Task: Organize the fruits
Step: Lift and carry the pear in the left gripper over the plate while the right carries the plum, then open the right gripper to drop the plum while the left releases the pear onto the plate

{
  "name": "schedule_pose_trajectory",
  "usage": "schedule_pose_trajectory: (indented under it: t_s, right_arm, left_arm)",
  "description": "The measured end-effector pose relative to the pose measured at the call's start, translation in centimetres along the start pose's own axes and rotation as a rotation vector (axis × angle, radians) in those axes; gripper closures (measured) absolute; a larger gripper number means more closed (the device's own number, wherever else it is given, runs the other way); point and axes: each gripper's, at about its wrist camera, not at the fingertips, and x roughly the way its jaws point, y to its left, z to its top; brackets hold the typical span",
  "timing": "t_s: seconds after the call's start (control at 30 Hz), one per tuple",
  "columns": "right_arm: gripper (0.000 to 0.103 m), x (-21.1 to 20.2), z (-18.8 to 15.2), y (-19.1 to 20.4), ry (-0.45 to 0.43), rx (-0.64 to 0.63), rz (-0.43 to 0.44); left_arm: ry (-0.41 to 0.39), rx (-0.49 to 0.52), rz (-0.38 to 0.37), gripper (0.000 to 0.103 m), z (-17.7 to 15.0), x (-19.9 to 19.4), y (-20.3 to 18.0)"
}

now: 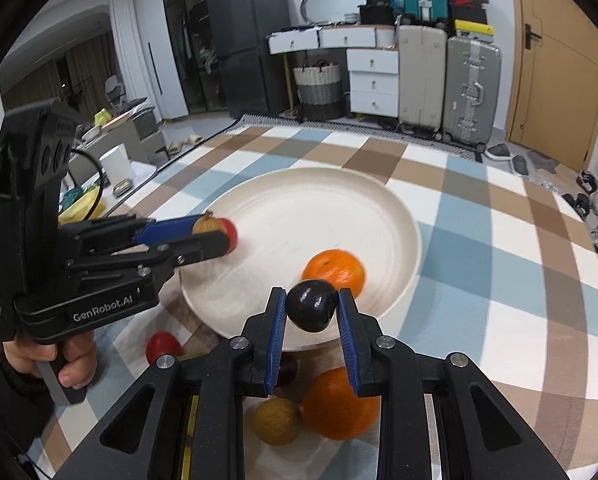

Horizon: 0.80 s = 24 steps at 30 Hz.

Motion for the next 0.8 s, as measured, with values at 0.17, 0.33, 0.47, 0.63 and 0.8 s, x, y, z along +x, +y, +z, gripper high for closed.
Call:
schedule_pose_trajectory:
  t_s: [0.17,0.33,0.47,0.63,0.8]
  right_arm:
    - [0.077,1.1,0.2,0.2,0.040,-0.001,-0.003]
    - [0.077,1.4,0.7,-0.3,0.028,0.013,-0.030]
    - [0.077,1.5,1.1,-0.6,0.017,0.014,-0.071]
    - [0.075,1.5,0.9,-0.7,0.011,0.002,-0.092]
    - [0.066,0.2,0.8,-1.1,-0.027,0.012,-0.091]
  left_arm:
    - [-0.005,-0.005,0.007,0.078,0.0,0.0,0.1]
    - [0.005,-0.013,0.009,0.078,-0.1,0.2,0.3]
    - [0.006,-0.021,0.014,0.078,0.0,0.3,0.5]
    - [0.012,-0.023,0.018,0.078,0.0,0.3,0.7]
    - [0.006,-0.013,0.028,0.068,-0.2,0.0,0.5]
